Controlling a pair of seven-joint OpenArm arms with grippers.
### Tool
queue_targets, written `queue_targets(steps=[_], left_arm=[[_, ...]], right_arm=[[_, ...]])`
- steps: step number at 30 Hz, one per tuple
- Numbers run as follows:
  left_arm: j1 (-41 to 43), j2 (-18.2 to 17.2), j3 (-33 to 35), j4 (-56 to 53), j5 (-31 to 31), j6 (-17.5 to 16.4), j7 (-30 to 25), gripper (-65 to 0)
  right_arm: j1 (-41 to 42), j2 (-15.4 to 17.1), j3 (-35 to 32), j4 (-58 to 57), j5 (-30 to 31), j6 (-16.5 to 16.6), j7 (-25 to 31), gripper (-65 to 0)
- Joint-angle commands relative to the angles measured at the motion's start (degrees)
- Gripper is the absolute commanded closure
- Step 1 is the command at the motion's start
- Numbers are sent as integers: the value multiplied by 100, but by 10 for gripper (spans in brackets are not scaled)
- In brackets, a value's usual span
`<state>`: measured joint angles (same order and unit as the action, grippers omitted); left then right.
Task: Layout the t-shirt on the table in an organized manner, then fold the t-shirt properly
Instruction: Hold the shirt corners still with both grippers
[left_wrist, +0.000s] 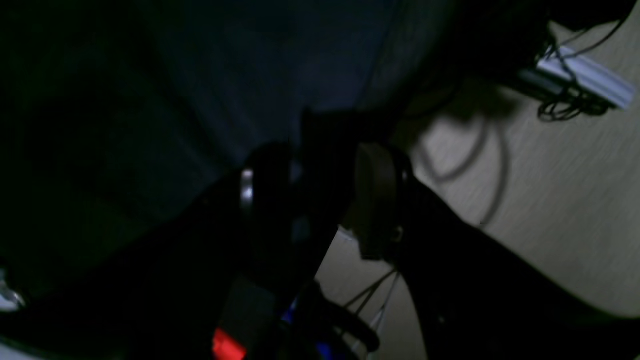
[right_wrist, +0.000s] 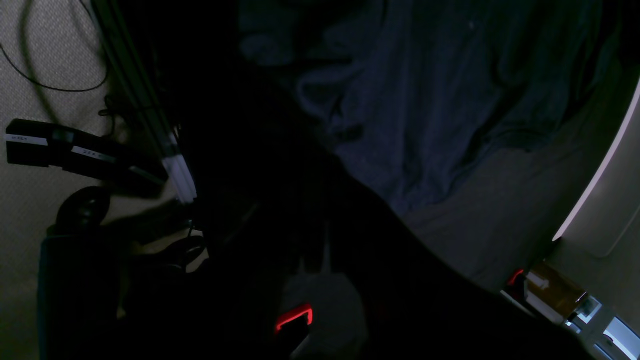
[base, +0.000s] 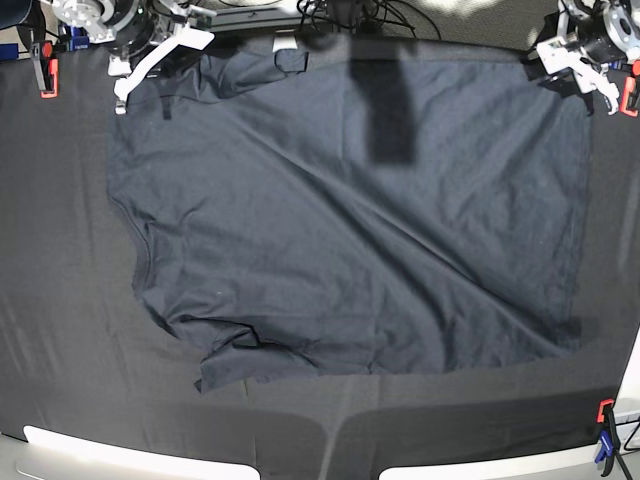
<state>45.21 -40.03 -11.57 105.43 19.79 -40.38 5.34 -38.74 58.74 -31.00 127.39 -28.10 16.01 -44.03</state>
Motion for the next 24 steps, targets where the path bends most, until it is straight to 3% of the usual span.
queue_targets(steps=[1,8,11,24], left_arm=[[33,-79,-33,44,-33,38,-74,-233],[31,-79,-33,-35,-31,179,-66,-232],[-7,-79,-33,-177,-33,533,-68,-232],[-431,-81,-33,-835,-33,544,-66,-232]], right_arm=[[-2,79,35,90,-46,-66,2,0],[-2,79,35,90,-46,-66,4,0],[-2,79,35,90,-46,-66,2,0],[-2,76,35,90,-46,-66,2,0]])
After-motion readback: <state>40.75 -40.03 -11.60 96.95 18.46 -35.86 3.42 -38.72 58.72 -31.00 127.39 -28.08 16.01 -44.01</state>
